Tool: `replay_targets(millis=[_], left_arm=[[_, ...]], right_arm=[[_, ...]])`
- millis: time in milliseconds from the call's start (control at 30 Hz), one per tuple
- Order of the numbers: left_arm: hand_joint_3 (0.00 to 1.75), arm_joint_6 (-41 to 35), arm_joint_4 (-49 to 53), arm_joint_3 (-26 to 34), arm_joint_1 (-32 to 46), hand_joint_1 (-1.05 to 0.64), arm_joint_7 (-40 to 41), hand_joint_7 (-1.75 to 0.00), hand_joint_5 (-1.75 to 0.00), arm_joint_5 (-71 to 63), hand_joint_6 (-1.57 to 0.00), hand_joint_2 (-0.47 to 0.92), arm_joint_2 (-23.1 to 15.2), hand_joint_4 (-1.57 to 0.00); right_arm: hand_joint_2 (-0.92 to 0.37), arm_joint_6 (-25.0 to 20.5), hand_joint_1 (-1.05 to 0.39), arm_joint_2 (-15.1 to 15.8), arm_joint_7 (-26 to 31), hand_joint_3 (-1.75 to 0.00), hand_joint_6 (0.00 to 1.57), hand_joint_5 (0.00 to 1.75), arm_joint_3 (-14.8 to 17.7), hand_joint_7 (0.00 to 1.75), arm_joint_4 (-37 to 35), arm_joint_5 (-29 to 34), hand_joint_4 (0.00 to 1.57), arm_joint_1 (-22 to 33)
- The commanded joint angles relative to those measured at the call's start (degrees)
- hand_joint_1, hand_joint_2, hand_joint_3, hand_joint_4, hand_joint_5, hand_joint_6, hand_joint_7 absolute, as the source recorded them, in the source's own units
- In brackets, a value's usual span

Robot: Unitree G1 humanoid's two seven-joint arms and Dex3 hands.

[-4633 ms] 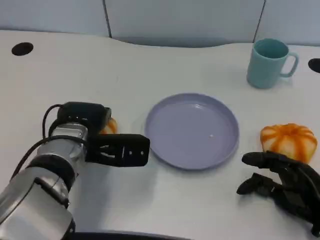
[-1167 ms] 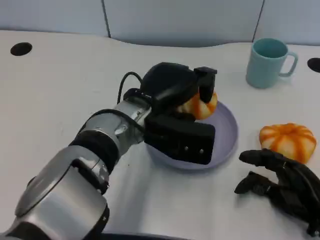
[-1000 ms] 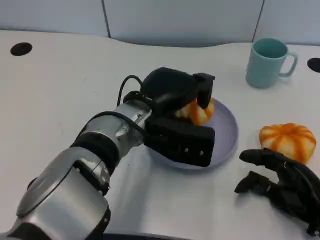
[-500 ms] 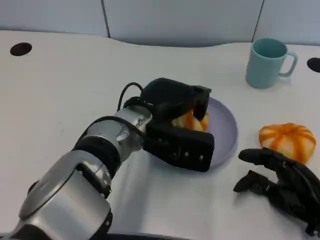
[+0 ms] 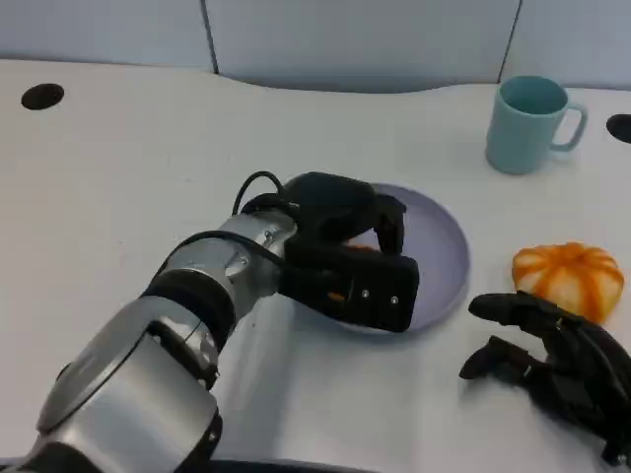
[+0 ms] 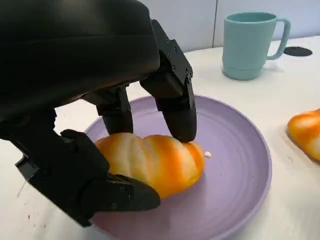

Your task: Grasp the bread from the table and place it into the plate.

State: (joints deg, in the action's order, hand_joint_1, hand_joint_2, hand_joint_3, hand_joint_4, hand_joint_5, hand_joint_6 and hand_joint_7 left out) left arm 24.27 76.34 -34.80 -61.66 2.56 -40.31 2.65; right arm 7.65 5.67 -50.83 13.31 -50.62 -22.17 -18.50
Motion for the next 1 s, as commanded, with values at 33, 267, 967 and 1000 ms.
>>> replay_targets(millis=[33,267,967,1000], left_arm=[[0.18,-0.51,-0.07,-0.39,-0.99,-0.46,-4.42,-0.06,-0.69,-0.24,-0.47,0.89,-0.35,-0.25],[0.08,-0.65,-0.42,1.27,-1.64,-0.63,-9.11,0.00,-0.53,1.50,-0.31,0.92,-0.66,-0.03],[0.40,6.29,-3.22,10.34,-1.31,-0.94,-12.32,-0.03,-0.14,10.11,-0.13,0.92,-7.49,-0.03],[0.42,6.84,-3.33,11.04,-1.17,-0.95,-12.91,-0.03,-0.15,10.84,-0.13,0.92,-7.98,-0.03]], right_arm=[[-0.92,-0.74,-0.41,0.07,0.84,-0.12,0.66,1.26,-0.11,0.71,-0.65,0.54,0.52,1.43],[-0.92,-0.65,-0.39,0.06,-0.07,-0.11,0.66,1.26,0.41,0.70,-1.93,-0.09,0.53,0.86],[-0.92,-0.14,-0.41,0.86,0.14,-0.09,0.68,1.21,0.59,0.68,-3.47,-0.05,0.56,0.06],[-0.92,-0.25,-0.41,0.94,0.21,-0.09,0.68,1.21,0.58,0.67,-3.55,0.00,0.56,-0.01]])
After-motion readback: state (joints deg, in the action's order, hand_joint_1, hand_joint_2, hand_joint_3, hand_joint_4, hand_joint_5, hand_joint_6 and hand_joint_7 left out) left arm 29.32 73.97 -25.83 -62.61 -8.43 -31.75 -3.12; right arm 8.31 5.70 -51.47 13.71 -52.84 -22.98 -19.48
